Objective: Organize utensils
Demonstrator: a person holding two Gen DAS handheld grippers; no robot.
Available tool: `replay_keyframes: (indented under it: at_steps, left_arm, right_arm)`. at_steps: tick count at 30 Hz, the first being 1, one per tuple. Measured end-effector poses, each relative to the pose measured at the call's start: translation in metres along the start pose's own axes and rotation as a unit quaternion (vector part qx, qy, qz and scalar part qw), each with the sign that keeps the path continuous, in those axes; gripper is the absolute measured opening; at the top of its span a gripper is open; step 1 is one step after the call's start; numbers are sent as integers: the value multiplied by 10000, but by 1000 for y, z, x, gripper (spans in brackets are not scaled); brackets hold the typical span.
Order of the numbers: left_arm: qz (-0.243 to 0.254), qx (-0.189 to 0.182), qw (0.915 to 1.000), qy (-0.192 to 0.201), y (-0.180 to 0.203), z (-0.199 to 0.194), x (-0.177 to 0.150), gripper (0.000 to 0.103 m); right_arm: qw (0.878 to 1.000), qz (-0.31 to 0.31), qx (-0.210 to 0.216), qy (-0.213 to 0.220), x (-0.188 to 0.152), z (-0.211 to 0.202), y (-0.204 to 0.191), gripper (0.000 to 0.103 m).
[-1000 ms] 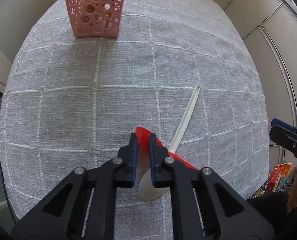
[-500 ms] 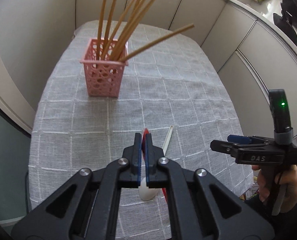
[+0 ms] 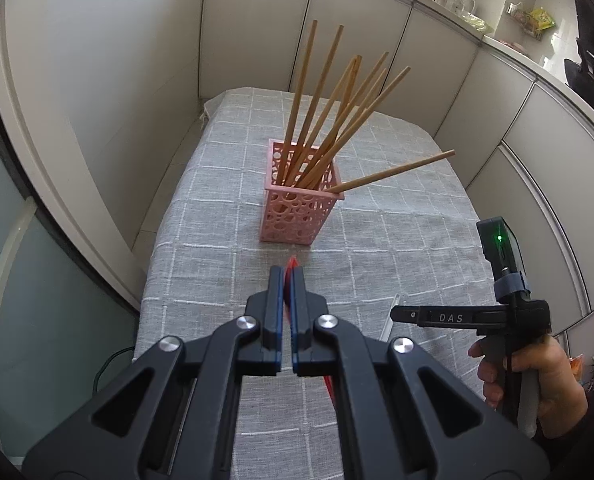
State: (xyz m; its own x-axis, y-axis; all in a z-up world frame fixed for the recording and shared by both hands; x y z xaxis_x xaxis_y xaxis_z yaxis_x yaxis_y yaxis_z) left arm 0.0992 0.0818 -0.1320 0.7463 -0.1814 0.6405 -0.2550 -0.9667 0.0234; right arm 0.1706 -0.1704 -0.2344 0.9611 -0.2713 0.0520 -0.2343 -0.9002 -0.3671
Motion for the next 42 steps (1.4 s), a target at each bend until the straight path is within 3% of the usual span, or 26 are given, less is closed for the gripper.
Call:
replay_keyframes:
  at_steps: [7,12,17,21,29,42]
  left_arm:
    - [78,55,9999,-99,2,5,-1,3]
    - [166,85,9996,-189,7,5,-4,3]
    - [199,98,9994,-269,8,9,-6,3]
    - [210,90,9993,-306,9,10,-7,3]
    - [201,54,9996,-184,11,7,-3,3]
    - [305,142,9994,62,19,0,0,3]
  right_arm:
    - [9986,-103,-374,371,-1,9,-15,66]
    - [9938,-452,-775,663,-9,12,-25,30]
    - [9950,-430,-619,651,-10,10,-18,8]
    - [9983,-89,-156,549,2,-2,4,6]
    - [9940,103,418,1001,7,-54,32,4]
    - [9799,-191,1029,1697,-1,-116,14,4]
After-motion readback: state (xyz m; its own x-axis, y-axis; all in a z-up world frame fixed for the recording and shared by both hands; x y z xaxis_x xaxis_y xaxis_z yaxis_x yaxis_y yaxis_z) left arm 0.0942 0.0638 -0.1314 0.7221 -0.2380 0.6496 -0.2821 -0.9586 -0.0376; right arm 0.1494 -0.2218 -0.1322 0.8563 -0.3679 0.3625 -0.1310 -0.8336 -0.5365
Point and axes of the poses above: each gripper's, at about its wrist camera, not at the fingertips, and z roughly the way its jaws point, y to its right, x to its top, the point moved 1 cm from there along z, roughly the way its jaws point, and after that the axes turned 14 degrees about z, right-handed, at the moved point
